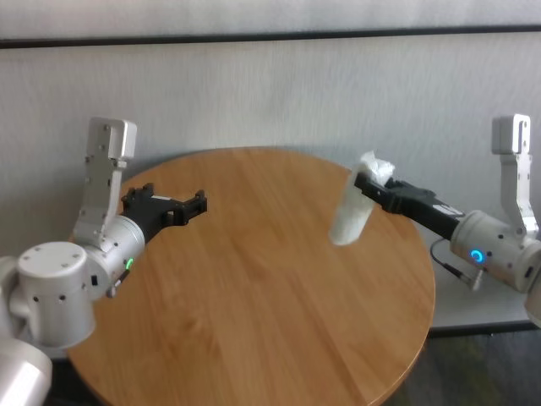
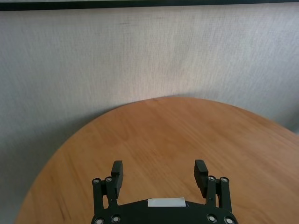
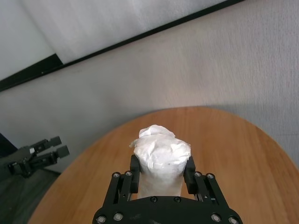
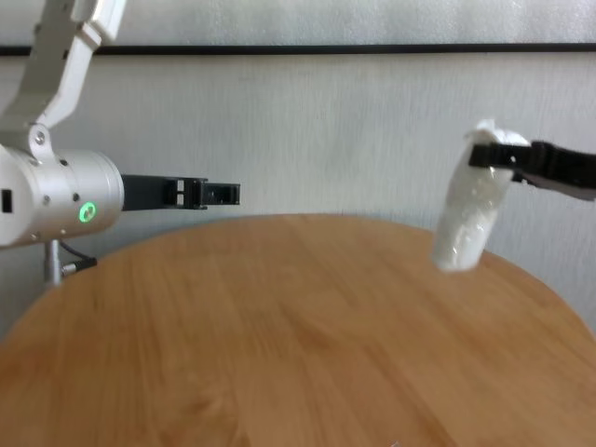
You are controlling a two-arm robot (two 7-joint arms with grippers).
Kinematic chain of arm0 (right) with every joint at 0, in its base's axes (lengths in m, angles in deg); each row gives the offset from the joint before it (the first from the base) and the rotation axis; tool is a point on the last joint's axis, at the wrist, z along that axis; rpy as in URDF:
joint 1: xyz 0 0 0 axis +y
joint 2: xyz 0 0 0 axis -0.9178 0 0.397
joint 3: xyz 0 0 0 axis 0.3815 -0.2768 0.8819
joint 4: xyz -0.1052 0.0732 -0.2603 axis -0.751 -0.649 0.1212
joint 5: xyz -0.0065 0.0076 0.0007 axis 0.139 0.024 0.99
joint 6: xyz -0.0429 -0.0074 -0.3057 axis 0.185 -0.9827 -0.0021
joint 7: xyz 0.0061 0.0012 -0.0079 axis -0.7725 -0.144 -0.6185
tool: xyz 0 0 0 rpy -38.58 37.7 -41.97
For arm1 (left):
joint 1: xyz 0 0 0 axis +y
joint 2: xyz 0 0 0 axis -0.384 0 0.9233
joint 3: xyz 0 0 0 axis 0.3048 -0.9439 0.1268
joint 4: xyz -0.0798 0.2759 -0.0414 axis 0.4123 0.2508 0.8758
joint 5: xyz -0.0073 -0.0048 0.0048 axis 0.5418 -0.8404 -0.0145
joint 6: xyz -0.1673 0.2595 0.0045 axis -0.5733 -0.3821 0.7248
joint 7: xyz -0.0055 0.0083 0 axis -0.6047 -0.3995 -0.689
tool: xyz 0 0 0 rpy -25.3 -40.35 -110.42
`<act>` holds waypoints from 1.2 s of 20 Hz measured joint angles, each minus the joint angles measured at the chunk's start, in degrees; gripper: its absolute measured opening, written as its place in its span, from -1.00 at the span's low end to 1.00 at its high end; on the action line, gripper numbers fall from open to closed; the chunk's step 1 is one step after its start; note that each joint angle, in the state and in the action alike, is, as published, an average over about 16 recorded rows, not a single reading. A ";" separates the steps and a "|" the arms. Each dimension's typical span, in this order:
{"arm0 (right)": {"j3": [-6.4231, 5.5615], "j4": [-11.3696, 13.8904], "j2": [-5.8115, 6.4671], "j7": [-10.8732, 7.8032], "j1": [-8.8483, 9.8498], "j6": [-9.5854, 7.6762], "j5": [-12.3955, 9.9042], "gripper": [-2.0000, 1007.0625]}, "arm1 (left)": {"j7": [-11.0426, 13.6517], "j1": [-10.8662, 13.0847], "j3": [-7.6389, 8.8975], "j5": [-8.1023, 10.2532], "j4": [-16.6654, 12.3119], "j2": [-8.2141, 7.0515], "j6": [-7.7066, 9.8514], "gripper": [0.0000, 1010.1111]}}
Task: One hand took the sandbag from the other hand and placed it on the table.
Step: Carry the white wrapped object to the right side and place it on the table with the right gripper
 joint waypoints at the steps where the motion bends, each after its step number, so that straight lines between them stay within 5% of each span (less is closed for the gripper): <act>1: -0.05 0.55 0.56 0.00 0.26 -0.56 0.22 0.07 | -0.98 0.36 0.25 -0.44 -0.24 0.36 -0.03 0.98; 6: -0.06 2.76 3.06 -0.12 1.27 -3.88 0.88 0.07 | -4.39 2.14 1.16 -2.59 -1.93 1.63 -0.47 0.98; 14: 0.82 4.30 5.79 0.30 1.31 -9.70 1.70 0.07 | -5.77 3.74 2.13 -4.71 -4.25 2.04 -1.30 0.98; 19: 2.08 3.52 6.31 0.82 0.20 -12.30 3.27 0.07 | -6.37 4.13 2.93 -5.35 -4.85 2.30 -0.93 0.98; 24: 3.45 1.29 5.55 1.56 -1.56 -13.65 5.62 0.07 | -6.72 4.07 3.41 -5.67 -4.73 2.57 -0.42 0.98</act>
